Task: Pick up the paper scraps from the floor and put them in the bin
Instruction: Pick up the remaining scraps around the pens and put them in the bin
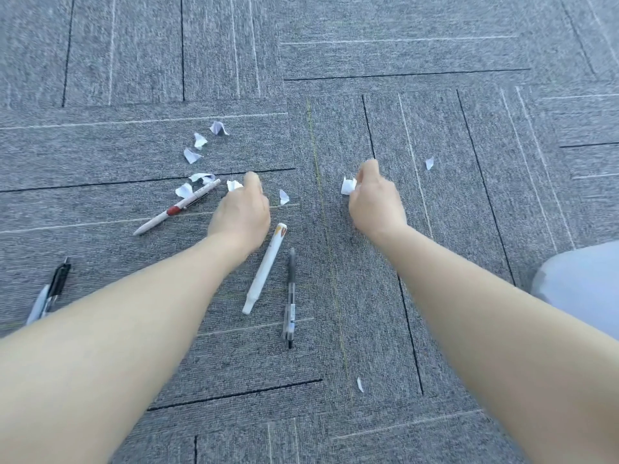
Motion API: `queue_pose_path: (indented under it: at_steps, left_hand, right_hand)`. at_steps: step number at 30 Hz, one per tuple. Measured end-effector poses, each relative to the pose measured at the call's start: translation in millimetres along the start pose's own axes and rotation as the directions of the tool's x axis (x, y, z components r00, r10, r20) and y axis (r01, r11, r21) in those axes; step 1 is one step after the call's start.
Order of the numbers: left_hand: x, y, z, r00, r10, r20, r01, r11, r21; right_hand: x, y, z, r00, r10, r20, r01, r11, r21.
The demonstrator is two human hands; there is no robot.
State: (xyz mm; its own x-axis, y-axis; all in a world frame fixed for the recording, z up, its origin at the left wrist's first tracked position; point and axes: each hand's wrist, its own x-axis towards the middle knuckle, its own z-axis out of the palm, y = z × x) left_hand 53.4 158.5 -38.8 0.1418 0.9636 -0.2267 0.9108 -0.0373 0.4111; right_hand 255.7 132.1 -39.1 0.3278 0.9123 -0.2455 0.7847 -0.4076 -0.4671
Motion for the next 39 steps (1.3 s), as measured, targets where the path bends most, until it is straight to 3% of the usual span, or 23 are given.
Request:
queue_pose_path:
  at_steps: [7,11,14,18,25,29,34,39]
  left_hand:
    - [9.5,5.9,8.7,0.989,0.142,0.030,-0.143,0.989,0.029]
    - [15.3,21.1,10.6,0.968,0.197,0.154,-0.228,0.949,0.219]
    - [20.7,27.9,5.7,0.952,0.209,0.226,-0.276,0.902,0.331]
    - [19.5,24.4,2.2,0.935,0.255,0.248,-0.321,0.904,0.281]
    - [14.7,-0.2,-2.8,0.987,0.086,0.135,-0.078,0.995,-0.059]
    - [6.7,-11.0,-6.6,0.998,0.045,0.043,-0.039,0.990,-0.136]
    - [-3.0,-34.0,-8.1,0.984,-0.107,-0.145,0.072,0.971,-0.227]
    - [-6.4,-40.8,-9.2,0.945,-0.240,-0.220,0.181,0.949,-0.258]
  right_hand:
    - [9.9,-4.7,5.6,0.996,-0.052,0.077,0.059,0.994,-0.091]
    - [15.1,-8.2,3.5,0.986,-0.065,0.156,0.098,0.972,-0.213]
    - [17.5,-6.9,-1.2,0.982,0.022,0.186,-0.013,0.999,-0.049]
    - [18.9,12.2,-14.8,0.976,0.217,0.017,-0.213,0.935,0.282]
    - [35.1,49.3,-37.3,0.892,0.444,-0.088,-0.396,0.859,0.324]
    - [44.4,60.2,-40.2,0.872,0.448,-0.196,-0.391,0.880,0.270]
    - [60.6,63.5,-42.7,0.863,0.469,-0.185,-0.438,0.879,0.189]
    - [65.6,65.2,-47.6,0.929,0.348,-0.127,-0.356,0.933,-0.047]
